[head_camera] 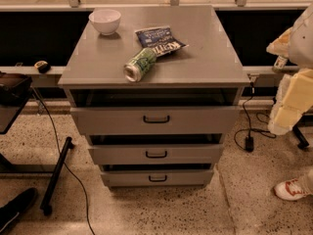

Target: Open top drawer

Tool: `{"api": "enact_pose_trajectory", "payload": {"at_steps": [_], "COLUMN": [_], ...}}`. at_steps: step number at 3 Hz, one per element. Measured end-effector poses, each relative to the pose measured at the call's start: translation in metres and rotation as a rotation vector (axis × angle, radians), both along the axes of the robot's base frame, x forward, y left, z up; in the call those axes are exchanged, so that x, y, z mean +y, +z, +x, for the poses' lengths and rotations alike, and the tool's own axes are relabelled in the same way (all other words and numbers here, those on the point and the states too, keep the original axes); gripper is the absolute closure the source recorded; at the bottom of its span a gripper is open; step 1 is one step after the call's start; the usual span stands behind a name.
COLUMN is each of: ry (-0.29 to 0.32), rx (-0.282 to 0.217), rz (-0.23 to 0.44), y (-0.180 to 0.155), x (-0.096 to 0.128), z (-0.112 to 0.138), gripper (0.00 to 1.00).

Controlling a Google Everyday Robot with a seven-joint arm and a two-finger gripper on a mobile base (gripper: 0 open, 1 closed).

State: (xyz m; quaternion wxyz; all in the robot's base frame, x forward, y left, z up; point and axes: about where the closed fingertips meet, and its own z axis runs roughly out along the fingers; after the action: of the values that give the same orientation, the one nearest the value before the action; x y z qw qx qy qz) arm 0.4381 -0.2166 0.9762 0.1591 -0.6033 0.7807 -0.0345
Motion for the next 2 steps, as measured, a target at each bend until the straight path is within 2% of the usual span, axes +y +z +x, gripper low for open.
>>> {"api": "enact_pose_trajectory", "payload": {"at_steps": [1,2], "ry": [0.000,0.030], "rx": [0.000,0.014], "rz": [0.000,-0.018], "y": [0.000,-0.029], "x": [0.000,0.006], "z": [0.000,0.007], "gripper": [0.00,0.00]}}
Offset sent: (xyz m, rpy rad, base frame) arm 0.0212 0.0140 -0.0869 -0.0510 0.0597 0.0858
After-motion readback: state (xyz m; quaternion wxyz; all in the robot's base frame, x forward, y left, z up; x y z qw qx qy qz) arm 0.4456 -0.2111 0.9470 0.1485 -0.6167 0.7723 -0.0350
